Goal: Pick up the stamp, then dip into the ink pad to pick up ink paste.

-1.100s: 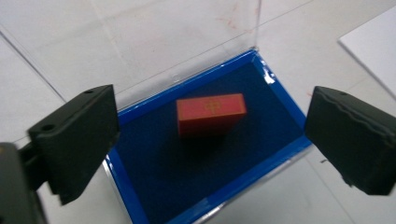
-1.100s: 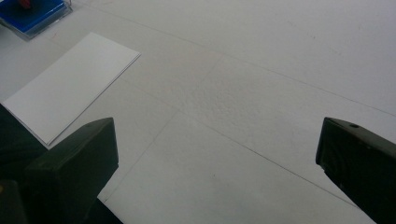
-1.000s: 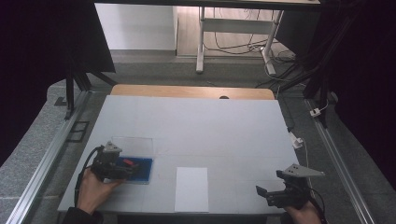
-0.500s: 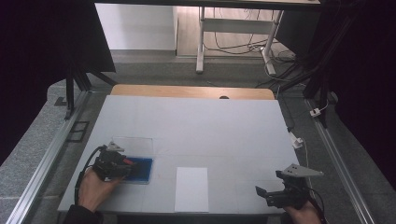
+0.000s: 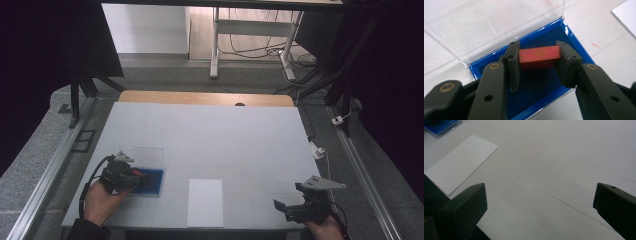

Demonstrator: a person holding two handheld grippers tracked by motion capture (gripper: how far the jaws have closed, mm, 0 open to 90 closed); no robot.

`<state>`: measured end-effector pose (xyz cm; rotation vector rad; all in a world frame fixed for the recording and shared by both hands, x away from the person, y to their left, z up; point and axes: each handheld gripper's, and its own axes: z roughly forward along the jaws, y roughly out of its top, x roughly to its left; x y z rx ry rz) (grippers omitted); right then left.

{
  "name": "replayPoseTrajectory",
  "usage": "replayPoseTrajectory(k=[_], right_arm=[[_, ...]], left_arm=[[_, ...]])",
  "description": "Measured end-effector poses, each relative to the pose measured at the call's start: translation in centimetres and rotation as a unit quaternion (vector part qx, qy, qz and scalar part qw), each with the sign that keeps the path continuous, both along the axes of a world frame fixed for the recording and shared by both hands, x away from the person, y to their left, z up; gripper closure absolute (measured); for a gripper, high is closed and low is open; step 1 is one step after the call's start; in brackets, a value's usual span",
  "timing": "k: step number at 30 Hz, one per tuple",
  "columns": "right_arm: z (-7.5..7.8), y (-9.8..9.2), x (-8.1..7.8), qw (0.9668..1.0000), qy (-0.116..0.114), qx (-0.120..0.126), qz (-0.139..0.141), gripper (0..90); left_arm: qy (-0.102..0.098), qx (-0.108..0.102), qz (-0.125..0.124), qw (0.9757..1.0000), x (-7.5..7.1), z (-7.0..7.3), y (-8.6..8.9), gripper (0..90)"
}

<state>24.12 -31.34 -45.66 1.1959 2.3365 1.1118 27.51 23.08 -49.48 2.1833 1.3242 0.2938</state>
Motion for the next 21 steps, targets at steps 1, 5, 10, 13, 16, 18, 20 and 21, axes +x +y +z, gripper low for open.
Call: replayPoseTrajectory(k=[1,5,10,13,16,18,20,21], right_arm=[[0.0,0.0,0.0,1.0,0.0,0.0,0.0,0.0],[0.0,0.0,0.0,1.0,-0.001,0.0,0.001,0.0],[0.0,0.0,0.0,1.0,-0.001,-0.001,0.002,0.0],[0.0,0.0,0.0,1.0,0.0,-0.002,0.002,0.0],[0.0,0.0,0.0,1.0,-0.001,-0.001,0.002,0.0],[0.0,0.0,0.0,1.0,0.0,-0.002,0.002,0.0],[0.0,0.1,0.0,1.0,0.0,-0.003,0.003,0.0],[0.0,0.1,0.0,1.0,0.0,-0.004,0.003,0.0]], left_arm=[[-0.002,-0.002,-0.001,1.0,0.0,0.1,0.0,57.7],[-0.015,-0.009,-0.005,0.9998,-0.3,0.5,0.1,57.7],[-0.031,-0.017,-0.01,0.9993,-0.7,1.1,0.1,57.7],[-0.035,-0.021,-0.01,0.9991,-0.9,1.3,0.1,57.7],[-0.037,-0.024,-0.009,0.999,-0.9,1.3,0.1,57.7],[-0.039,-0.02,-0.01,0.999,-0.8,1.3,0.1,57.7],[-0.037,-0.021,-0.012,0.999,-0.8,1.2,0.2,57.7],[-0.036,-0.025,-0.014,0.9989,-0.8,1.2,0.2,57.7]])
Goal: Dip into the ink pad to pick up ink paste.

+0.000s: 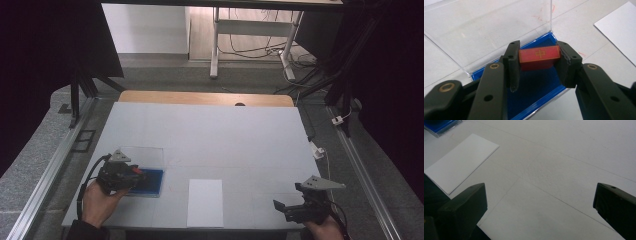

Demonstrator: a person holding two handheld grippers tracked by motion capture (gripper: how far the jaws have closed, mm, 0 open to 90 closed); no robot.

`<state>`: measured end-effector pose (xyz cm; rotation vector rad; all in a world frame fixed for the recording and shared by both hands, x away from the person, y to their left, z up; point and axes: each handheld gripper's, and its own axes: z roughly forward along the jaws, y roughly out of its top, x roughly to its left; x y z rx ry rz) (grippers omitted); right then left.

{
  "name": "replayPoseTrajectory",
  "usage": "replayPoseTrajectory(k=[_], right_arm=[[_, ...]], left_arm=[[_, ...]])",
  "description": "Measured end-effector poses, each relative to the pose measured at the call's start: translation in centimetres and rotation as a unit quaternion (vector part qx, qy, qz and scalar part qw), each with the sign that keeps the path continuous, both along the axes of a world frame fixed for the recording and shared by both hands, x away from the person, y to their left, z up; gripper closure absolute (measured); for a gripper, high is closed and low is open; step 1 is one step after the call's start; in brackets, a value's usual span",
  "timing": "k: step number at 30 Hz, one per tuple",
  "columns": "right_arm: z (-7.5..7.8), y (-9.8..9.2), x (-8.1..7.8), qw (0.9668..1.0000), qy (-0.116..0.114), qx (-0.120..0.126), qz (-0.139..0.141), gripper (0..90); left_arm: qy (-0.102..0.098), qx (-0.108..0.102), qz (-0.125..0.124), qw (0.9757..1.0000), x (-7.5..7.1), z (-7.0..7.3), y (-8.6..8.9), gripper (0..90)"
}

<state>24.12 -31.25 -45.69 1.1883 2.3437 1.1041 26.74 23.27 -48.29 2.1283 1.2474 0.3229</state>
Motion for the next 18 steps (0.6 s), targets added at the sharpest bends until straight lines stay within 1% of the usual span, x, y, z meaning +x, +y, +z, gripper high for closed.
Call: replayPoseTrajectory(k=[6,9,12,13,18], right_arm=[[0.0,0.0,0.0,1.0,0.0,0.001,-0.001,0.0],[0.0,0.0,0.0,1.0,0.001,0.001,-0.001,0.0],[0.0,0.0,0.1,1.0,0.003,0.002,-0.002,0.0],[0.0,0.0,0.1,1.0,0.003,0.002,-0.002,0.0],[0.0,0.0,0.1,1.0,0.002,0.004,-0.002,0.0]], left_arm=[[-0.004,0.001,-0.021,0.9998,0.4,-0.6,-0.3,57.7],[-0.002,0.001,-0.024,0.9997,0.6,-0.8,-0.3,57.7],[0.002,0.001,-0.024,0.9997,0.8,-1.0,-0.3,57.7],[0.005,0.006,-0.026,0.9996,1.0,-1.1,-0.3,57.7],[0.022,0.012,-0.035,0.9991,1.3,-1.5,-0.5,57.7]])
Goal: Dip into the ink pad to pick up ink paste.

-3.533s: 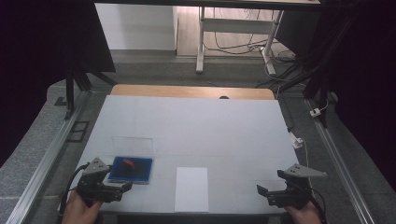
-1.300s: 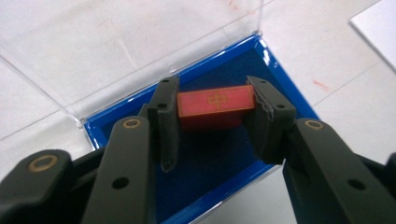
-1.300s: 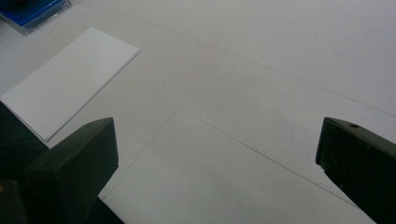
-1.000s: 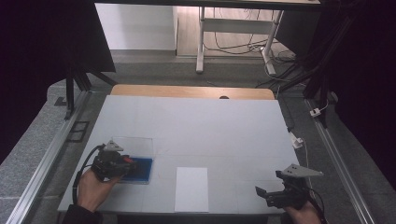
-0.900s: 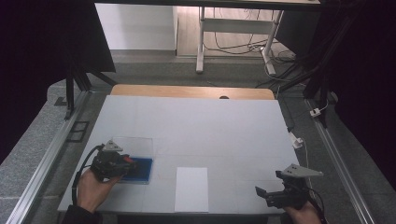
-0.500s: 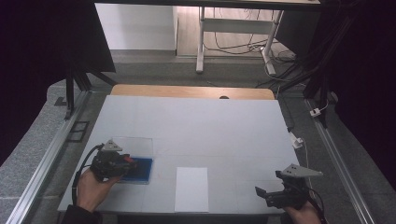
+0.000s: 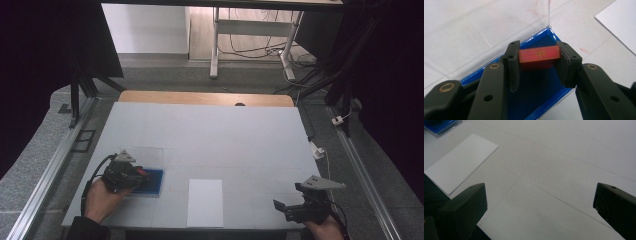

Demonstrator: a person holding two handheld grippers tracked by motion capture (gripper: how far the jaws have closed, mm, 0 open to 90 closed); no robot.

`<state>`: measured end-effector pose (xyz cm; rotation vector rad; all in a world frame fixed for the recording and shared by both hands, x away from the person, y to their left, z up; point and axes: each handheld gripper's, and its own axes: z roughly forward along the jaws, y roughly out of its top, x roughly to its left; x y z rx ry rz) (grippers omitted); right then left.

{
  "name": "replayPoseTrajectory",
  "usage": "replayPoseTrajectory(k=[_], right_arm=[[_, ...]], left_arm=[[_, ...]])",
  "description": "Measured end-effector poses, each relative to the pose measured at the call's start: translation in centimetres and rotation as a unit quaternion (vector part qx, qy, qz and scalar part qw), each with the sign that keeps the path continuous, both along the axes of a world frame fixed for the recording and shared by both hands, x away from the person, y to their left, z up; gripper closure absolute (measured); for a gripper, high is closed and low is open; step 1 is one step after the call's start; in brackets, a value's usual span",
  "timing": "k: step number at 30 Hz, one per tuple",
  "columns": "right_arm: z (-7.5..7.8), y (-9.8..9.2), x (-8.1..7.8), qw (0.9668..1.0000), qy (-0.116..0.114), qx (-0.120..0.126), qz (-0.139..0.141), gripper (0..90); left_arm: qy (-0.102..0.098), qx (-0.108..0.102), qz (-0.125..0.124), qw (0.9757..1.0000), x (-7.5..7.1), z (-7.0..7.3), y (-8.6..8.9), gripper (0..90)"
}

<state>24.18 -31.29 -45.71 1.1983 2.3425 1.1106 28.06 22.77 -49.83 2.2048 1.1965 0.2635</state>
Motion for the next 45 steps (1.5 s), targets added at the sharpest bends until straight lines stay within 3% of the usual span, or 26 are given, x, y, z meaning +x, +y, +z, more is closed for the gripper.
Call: replayPoseTrajectory(k=[4,15,25,27,36,42,45], right_arm=[[0.0,0.0,0.0,1.0,0.0,0.0,0.0,0.0],[0.0,0.0,0.0,1.0,0.0,0.0,0.0,0.0],[0.0,0.0,0.0,1.0,0.001,-0.001,0.0,0.0],[0.0,0.0,0.0,1.0,0.001,-0.002,0.0,0.0],[0.0,0.0,0.0,1.0,-0.001,-0.003,0.0,0.0],[0.0,0.0,0.0,1.0,0.0,-0.003,0.0,0.0],[0.0,0.0,0.0,1.0,0.0,-0.003,0.0,0.0]], left_arm=[[0.005,0.017,-0.002,0.9998,0.1,-0.3,-0.2,57.7],[-0.002,0.022,-0.004,0.9998,0.0,-0.6,-0.3,58.0],[-0.017,0.058,-0.002,0.9982,-0.5,-0.5,-1.3,58.3],[-0.016,0.056,-0.001,0.9983,-0.4,-0.5,-1.3,58.3],[0.009,0.003,0.011,0.9999,0.1,-0.7,0.0,58.2],[-0.002,0.028,0.007,0.9996,-0.2,-0.6,-0.6,58.2],[-0.003,0.026,0.006,0.9996,-0.2,-0.6,-0.6,58.1]])
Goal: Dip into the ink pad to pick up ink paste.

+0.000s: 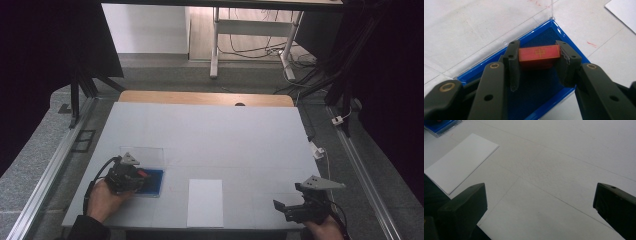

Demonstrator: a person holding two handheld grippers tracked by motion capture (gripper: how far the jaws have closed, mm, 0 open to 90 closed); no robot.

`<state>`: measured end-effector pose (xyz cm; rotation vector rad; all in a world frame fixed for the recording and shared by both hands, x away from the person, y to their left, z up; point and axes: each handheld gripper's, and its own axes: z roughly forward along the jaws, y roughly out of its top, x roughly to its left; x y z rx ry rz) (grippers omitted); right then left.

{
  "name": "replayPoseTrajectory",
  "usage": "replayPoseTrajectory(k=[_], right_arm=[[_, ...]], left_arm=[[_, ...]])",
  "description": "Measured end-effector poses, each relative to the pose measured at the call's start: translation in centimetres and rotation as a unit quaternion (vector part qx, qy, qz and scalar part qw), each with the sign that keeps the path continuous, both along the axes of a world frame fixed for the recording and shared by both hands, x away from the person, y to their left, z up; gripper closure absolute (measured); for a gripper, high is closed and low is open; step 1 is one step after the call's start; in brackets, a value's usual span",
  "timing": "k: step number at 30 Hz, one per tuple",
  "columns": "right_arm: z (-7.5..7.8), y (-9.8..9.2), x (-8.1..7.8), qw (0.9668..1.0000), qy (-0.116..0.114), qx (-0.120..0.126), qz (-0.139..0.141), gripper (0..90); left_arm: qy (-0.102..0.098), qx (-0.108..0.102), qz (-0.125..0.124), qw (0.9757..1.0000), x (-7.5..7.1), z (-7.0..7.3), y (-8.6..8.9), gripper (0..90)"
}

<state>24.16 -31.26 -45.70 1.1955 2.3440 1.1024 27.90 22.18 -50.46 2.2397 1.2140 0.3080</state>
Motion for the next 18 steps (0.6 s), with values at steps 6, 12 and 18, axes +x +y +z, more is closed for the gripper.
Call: replayPoseTrajectory(k=[6,12,18], right_arm=[[0.0,0.0,0.0,1.0,0.0,0.0,0.001,0.0],[0.0,0.0,0.0,1.0,0.0,0.001,0.001,0.0],[0.0,0.0,0.0,1.0,-0.001,0.0,0.002,0.0]], left_arm=[[-0.003,-0.003,0.0,1.0,0.0,0.1,0.1,57.9],[-0.021,-0.025,0.007,0.9994,-0.4,0.8,0.6,57.9],[-0.022,-0.026,0.008,0.9994,-0.6,1.1,0.9,57.8]])
